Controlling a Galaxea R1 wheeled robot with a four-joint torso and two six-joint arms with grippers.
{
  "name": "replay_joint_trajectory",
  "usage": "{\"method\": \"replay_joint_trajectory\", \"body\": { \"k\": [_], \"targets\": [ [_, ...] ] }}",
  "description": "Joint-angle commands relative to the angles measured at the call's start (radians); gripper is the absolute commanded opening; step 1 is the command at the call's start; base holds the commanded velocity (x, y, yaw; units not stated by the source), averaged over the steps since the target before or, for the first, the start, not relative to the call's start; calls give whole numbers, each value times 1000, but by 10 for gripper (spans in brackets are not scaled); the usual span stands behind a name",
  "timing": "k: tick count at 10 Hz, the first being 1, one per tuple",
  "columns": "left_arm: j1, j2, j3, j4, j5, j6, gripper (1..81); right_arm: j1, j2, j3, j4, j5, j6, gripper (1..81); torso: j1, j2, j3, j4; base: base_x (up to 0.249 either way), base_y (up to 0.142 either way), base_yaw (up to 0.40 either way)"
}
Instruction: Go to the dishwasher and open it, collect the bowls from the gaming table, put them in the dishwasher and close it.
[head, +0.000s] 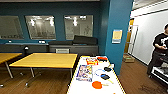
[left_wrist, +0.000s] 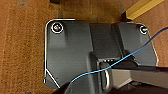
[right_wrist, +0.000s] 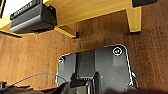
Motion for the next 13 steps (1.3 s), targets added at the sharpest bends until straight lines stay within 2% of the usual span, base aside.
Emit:
{"method": "replay_joint_trajectory", "body": {
  "k": [1, 3, 4, 5, 11, 12, 13],
  "targets": [
    [-51, -4, 2, -6, 44, -4, 811, 194, -317, 255, 209, 57, 24, 811, 0, 0, 0, 0, 0, 0, 0],
    [-53, -4, 2, -6, 44, -4, 811, 274, -421, 304, 264, 43, 22, 811, 0, 0, -60, 0, 0, 0, 0],
    [-53, -4, 2, -5, 44, -4, 811, 318, -458, 315, 293, 10, 24, 811, 0, 0, -150, 0, 0, 0, 0],
    [-53, -4, 2, -6, 44, -4, 811, 364, -478, 321, 314, -17, 22, 811, 0, 0, -101, 0, 0, 0, 0],
    [-53, -4, 2, -8, 44, -4, 811, 703, -514, 231, 504, -282, 24, 811, 1, 1, -246, 0, 0, 0, 0],
    [-53, -4, 2, -8, 44, -5, 811, 745, -514, 217, 524, -313, 24, 811, 1, 1, -212, 0, 0, 0, 0],
    [-53, -2, 2, -8, 44, -4, 811, 800, -514, 202, 553, -344, 24, 811, 1, 1, -222, 0, 0, 0, 0]
  ]
}}
